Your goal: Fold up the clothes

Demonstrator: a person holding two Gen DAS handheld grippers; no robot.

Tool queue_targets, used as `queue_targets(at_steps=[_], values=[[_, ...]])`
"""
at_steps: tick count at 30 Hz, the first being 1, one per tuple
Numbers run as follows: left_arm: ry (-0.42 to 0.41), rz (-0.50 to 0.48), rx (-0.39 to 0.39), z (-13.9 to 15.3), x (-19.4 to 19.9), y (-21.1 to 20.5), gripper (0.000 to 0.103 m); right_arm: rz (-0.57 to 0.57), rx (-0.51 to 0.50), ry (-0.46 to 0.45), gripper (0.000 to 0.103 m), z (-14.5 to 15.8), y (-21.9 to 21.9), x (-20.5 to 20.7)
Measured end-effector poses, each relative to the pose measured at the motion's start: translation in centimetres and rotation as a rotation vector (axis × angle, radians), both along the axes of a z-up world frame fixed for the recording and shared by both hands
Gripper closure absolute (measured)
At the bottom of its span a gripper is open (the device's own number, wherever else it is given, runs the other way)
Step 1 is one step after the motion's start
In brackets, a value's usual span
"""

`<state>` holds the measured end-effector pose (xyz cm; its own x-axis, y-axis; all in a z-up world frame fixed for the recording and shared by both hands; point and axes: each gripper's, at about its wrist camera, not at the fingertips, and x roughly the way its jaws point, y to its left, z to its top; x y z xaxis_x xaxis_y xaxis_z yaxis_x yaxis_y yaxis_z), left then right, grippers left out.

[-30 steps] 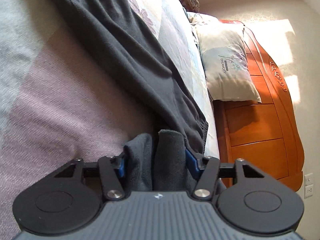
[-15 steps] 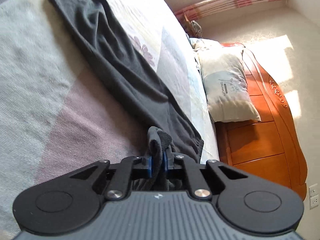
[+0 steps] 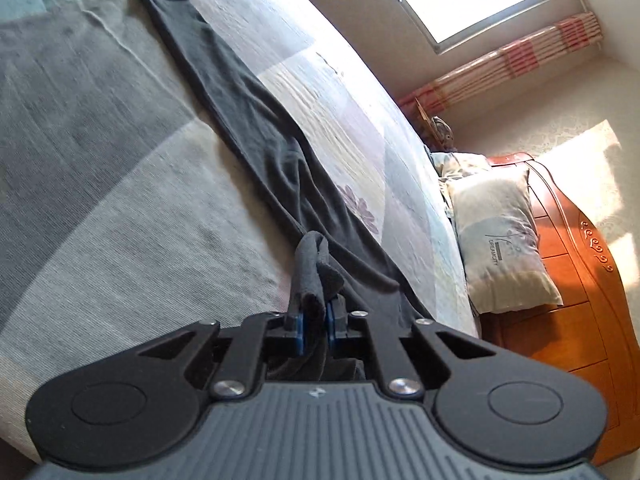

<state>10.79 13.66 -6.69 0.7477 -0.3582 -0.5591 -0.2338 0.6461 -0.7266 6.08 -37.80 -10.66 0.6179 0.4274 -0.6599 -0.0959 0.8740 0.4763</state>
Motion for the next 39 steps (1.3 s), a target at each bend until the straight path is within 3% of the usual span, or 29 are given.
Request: queue_targets(at_steps=[9, 14, 23, 25, 31, 33, 39], values=[[-0.002, 0.112, 0.077, 1.7, -1.3, 4.7, 0.094, 0.008, -0.065, 0.044, 0.000, 1.0, 1.2, 0.5], [0.009, 0.131, 0.095, 2.0, -1.2, 6.7, 0.094, 0.061, -0.059, -0.009, 0.000, 3.0, 2.8, 0.8], [0.103, 0.106, 0.010, -1.5, -2.3, 7.2, 0.092, 0.147, -0.078, -0.014, 0.000, 3.6, 6.4, 1.2], [0.121, 0.108, -0.020, -2.6, -2.6, 7.8, 0.085, 0.160, -0.083, -0.010, 0.000, 3.6, 6.9, 1.2], [0.184, 0.116, -0.146, -6.7, -2.8, 8.6, 0.074, 0.171, -0.098, 0.003, 0.000, 3.6, 8.0, 1.5], [0.211, 0.125, -0.156, -7.7, -2.8, 8.7, 0.074, 0.170, -0.113, 0.007, 0.000, 3.7, 8.3, 1.5], [0.179, 0.130, -0.215, -9.1, -3.6, 9.8, 0.066, 0.167, -0.135, 0.035, 0.000, 3.4, 8.8, 1.7]])
